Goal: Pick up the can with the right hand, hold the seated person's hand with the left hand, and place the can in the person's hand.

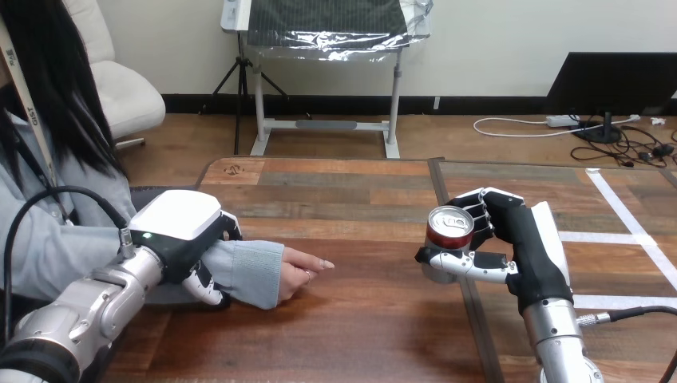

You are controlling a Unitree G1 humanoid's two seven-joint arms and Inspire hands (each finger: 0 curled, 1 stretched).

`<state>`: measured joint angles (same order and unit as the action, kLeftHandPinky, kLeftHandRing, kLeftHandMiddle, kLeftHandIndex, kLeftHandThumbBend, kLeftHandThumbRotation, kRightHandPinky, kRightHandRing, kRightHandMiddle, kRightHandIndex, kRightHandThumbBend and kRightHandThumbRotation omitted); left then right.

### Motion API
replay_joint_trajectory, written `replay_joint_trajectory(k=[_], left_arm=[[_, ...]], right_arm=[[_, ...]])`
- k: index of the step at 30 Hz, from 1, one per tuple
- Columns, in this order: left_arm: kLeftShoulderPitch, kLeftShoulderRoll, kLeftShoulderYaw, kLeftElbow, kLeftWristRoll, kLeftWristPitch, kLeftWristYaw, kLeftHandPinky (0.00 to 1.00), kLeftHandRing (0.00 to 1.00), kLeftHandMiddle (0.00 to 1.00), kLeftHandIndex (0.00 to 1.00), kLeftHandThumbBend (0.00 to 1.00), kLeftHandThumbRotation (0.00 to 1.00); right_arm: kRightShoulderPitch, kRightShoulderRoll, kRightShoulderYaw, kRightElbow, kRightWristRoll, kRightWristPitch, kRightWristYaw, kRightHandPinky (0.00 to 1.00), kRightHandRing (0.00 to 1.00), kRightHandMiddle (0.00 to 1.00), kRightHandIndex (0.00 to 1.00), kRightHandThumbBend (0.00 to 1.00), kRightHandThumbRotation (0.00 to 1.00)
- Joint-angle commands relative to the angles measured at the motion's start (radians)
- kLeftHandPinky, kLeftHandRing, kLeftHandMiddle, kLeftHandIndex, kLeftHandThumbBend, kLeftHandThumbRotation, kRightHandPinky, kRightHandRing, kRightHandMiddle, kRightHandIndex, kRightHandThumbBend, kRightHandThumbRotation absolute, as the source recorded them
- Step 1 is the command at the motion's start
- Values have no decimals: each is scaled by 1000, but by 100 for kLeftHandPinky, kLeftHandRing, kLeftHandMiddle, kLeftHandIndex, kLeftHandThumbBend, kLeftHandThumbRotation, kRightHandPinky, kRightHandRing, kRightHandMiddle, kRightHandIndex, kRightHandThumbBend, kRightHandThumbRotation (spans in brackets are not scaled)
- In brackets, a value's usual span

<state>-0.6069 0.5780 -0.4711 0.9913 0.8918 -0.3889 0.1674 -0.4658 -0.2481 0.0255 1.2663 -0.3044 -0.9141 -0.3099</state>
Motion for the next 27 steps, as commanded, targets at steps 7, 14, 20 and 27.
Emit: replay_joint_trajectory(k=[7,14,20,27], left_arm=[[-38,8,-15,10,-14,-6,-6,38,44,50,53,95,10],[-40,3,-11,23,-25,-13,-18,35,40,47,49,93,8],[-37,4,-13,15,-34,-17,-27,30,36,44,47,90,6],[-35,1,-11,21,-41,-21,-28,26,33,41,45,88,5]], right_arm=[[-94,-9,-17,-63,37,-46,24,38,43,49,50,82,0],[-97,-4,-18,-62,54,-55,40,38,44,49,50,82,0],[-100,-4,-17,-61,55,-57,45,38,44,49,50,82,0],[-102,-2,-13,-66,50,-54,45,38,44,50,50,82,0]])
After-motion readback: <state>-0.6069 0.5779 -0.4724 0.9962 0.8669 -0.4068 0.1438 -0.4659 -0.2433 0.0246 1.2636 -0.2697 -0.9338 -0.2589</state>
